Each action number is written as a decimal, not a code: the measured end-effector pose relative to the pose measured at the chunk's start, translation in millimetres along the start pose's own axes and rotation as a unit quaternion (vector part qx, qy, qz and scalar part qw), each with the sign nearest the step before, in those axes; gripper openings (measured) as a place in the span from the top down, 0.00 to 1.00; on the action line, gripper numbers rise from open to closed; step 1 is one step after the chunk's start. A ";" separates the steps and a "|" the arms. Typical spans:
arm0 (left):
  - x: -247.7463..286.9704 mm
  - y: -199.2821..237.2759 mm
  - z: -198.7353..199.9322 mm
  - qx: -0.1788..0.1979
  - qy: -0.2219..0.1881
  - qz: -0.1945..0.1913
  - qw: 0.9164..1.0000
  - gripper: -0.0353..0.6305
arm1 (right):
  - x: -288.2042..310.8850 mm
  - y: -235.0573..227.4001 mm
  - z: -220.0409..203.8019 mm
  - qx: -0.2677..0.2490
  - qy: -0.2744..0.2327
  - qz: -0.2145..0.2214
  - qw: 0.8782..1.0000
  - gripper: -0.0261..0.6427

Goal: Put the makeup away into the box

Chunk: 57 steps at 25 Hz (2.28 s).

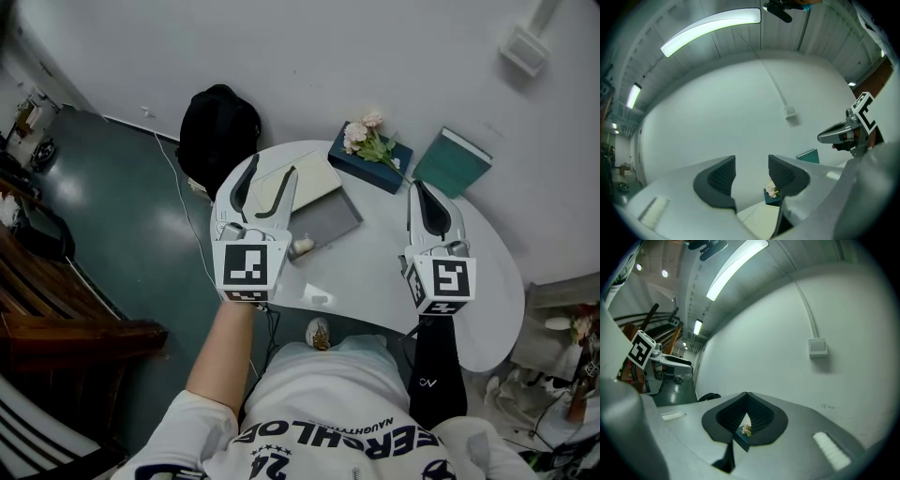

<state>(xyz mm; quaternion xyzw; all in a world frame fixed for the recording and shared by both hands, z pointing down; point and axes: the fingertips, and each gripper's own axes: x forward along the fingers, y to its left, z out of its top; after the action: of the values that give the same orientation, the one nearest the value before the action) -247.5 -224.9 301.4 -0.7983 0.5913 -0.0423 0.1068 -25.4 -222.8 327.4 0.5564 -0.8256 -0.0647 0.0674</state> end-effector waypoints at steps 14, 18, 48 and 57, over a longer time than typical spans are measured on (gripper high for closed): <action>6.2 -61.3 25.3 -0.010 -0.008 -0.054 0.998 0.60 | -44.5 -42.3 1.8 0.006 -0.008 -0.033 0.999 0.92; 18.4 -114.7 40.0 -0.012 -0.017 -0.089 0.996 0.60 | -81.3 -87.0 -6.5 0.010 0.001 -0.068 0.998 0.92; 4.6 -453.7 -7.4 0.043 0.089 -0.352 0.931 0.60 | -284.3 -263.1 -51.5 0.038 0.005 -0.171 0.985 0.92; -20.1 -503.4 -166.7 0.071 0.273 -0.453 0.846 0.60 | -302.4 -274.3 -64.6 0.028 0.028 -0.187 0.981 0.92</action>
<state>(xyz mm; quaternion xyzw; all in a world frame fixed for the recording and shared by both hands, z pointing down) 184.8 -86.0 575.8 -0.9239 0.1642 -0.3439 -0.0330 348.4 -46.5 329.1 0.7046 -0.7060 -0.0372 0.0617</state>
